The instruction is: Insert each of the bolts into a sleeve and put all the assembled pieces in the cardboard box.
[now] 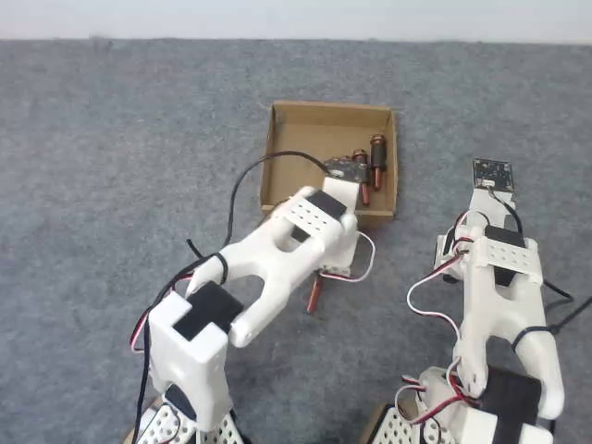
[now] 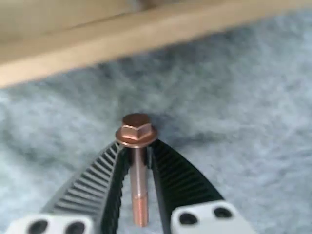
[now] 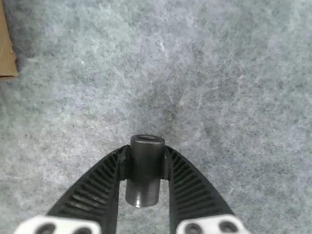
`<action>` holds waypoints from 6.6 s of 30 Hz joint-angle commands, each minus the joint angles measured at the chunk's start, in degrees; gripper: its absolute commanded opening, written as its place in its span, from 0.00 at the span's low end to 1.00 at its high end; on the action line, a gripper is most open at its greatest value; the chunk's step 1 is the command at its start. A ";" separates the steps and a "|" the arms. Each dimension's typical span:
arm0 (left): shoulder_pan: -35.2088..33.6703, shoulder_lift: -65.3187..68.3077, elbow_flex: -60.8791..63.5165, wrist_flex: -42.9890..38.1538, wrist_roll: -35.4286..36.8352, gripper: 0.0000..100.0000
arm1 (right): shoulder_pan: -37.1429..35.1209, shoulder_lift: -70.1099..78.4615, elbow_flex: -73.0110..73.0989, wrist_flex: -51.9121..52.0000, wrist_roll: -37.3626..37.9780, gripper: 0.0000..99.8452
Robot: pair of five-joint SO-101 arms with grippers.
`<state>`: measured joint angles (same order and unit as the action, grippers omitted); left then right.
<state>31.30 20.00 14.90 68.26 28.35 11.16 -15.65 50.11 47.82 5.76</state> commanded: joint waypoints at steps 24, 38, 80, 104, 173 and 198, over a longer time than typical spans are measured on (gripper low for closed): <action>-2.02 9.85 -10.33 7.38 -0.97 0.11 | -0.40 -2.95 -0.18 -0.57 0.79 0.01; -2.11 3.52 -6.81 5.54 -1.32 0.01 | -0.31 -2.95 -0.18 -0.57 0.79 0.01; -41.67 -34.37 37.93 -21.10 -13.45 0.01 | -4.88 -3.03 -0.26 -22.99 0.79 0.01; -41.67 -34.11 37.93 -21.10 -13.63 0.01 | -4.97 17.54 -0.62 -83.56 0.79 0.01; -29.19 -70.07 38.11 -43.25 -13.54 0.01 | -47.34 27.74 44.22 -147.30 0.70 0.01; -8.09 -95.30 52.97 -43.60 -13.54 0.01 | -47.34 27.82 44.22 -146.15 0.70 0.01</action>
<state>21.63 -73.10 69.05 26.68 15.08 -36.22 12.84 92.84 -98.46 5.85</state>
